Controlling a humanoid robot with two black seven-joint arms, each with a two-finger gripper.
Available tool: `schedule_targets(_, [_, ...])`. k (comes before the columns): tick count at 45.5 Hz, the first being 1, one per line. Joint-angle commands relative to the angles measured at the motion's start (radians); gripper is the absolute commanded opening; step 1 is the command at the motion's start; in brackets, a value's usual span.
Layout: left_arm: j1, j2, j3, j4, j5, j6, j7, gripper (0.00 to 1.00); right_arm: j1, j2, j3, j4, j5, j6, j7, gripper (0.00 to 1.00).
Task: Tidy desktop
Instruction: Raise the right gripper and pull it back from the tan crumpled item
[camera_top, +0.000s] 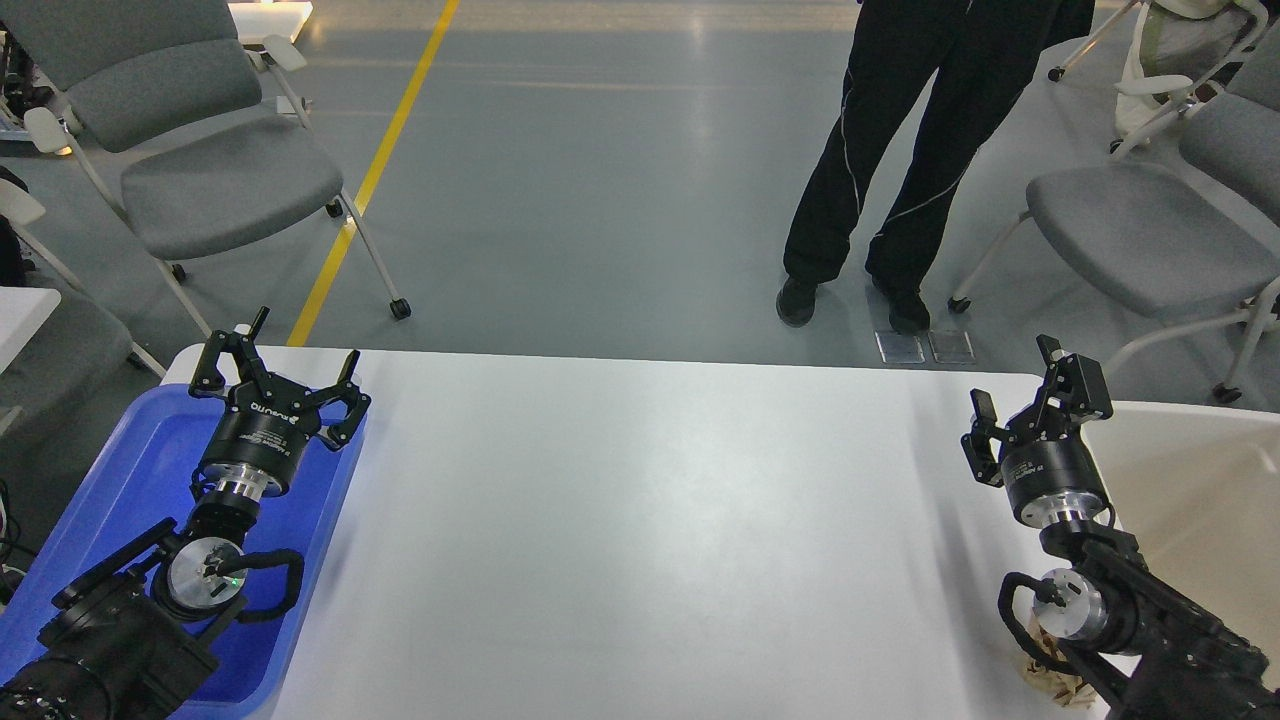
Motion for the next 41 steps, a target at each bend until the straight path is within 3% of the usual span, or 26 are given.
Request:
schedule_targets(1, [0.0,0.0,0.001,0.0,0.0,0.0,0.002,1.0,-0.013,0.002,0.0,0.001,0.0,0.0,0.0,1.0])
schedule_targets(17, [-0.002,0.0,0.0,0.0,0.0,0.005,0.0,1.0,-0.017,-0.016,0.002,0.017,0.0,0.0,0.0,1.0])
schedule_targets(28, [-0.002,0.0,0.0,0.0,0.0,0.005,0.0,1.0,-0.04,-0.05,0.005,0.122,0.014,0.003,-0.021,1.0])
schedule_targets(32, [-0.002,0.0,0.0,0.0,0.0,0.005,0.0,1.0,-0.036,-0.087,0.009,0.196,0.017,0.0,-0.077,1.0])
schedule_targets(33, [-0.002,0.0,0.0,0.0,0.0,0.005,0.0,1.0,-0.039,-0.123,0.005,0.255,0.024,-0.009,-0.136,1.0])
schedule_targets(35, [-0.002,0.0,0.001,0.0,0.001,0.005,0.0,1.0,-0.042,-0.156,0.008,0.305,0.046,-0.009,-0.184,1.0])
schedule_targets(41, [-0.002,0.0,0.0,0.0,0.001,0.005,0.0,1.0,-0.031,-0.242,0.002,0.369,0.129,-0.001,-0.258,1.0])
